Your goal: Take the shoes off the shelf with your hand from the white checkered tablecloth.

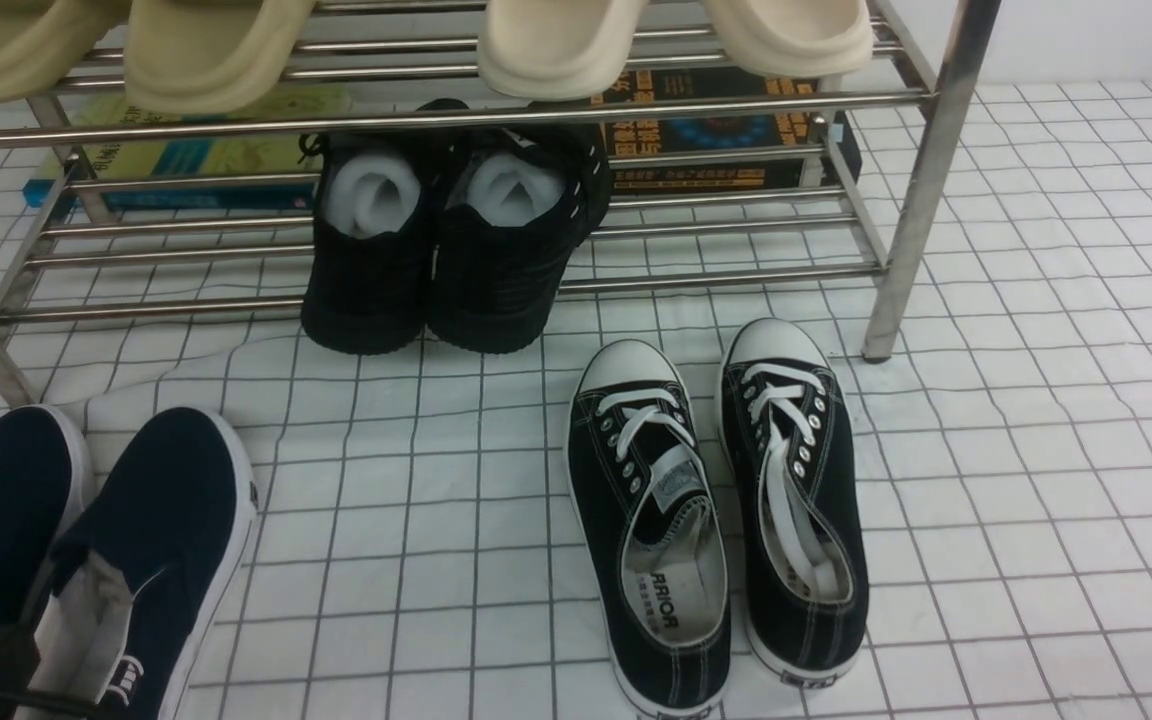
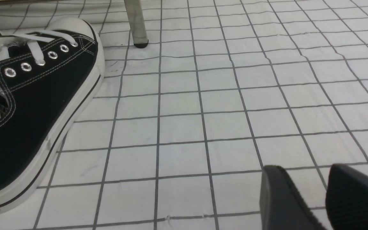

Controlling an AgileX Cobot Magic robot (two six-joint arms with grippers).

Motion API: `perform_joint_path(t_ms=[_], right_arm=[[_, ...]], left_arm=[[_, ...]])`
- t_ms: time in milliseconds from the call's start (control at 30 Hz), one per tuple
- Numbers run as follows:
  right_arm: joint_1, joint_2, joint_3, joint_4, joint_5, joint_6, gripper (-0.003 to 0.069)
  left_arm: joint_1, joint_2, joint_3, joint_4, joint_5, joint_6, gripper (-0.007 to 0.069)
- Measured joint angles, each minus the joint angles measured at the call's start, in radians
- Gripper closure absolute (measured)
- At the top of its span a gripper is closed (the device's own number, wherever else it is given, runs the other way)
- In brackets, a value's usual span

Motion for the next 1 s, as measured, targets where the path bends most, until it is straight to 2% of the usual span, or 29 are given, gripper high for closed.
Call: perform_joint_path(t_ms=[33, 67, 133, 267, 533, 833, 1000], right_arm=[[0.000, 0.000, 0.000, 0.000, 0.000, 0.000, 0.0420], [0.000, 0.000, 0.000, 0.000, 0.000, 0.000, 0.0420], [0.000, 0.000, 0.000, 0.000, 0.000, 0.000, 0.0420], [0.000, 0.000, 0.000, 0.000, 0.000, 0.000, 0.0420], [0.000, 0.000, 0.000, 0.000, 0.000, 0.000, 0.0420], [0.000, 0.000, 0.000, 0.000, 0.000, 0.000, 0.0420], [0.000, 0.000, 0.000, 0.000, 0.000, 0.000, 0.0420]], left_arm=[[-0.002, -0.049, 0.041, 0.066, -0.002, -0.061, 0.0603], [-0.002, -0.054, 0.045, 0.075, -0.002, -0.069, 0.0603], [-0.035, -0.116, 0.099, 0.196, -0.002, -0.188, 0.0603], [-0.114, -0.181, 0.163, 0.312, -0.007, -0.286, 0.0603], [-0.139, -0.232, 0.184, 0.342, -0.013, -0.311, 0.0592], [-0.017, -0.233, 0.184, 0.343, -0.013, -0.324, 0.0586], [0.001, -0.233, 0.184, 0.344, -0.012, -0.326, 0.0583]])
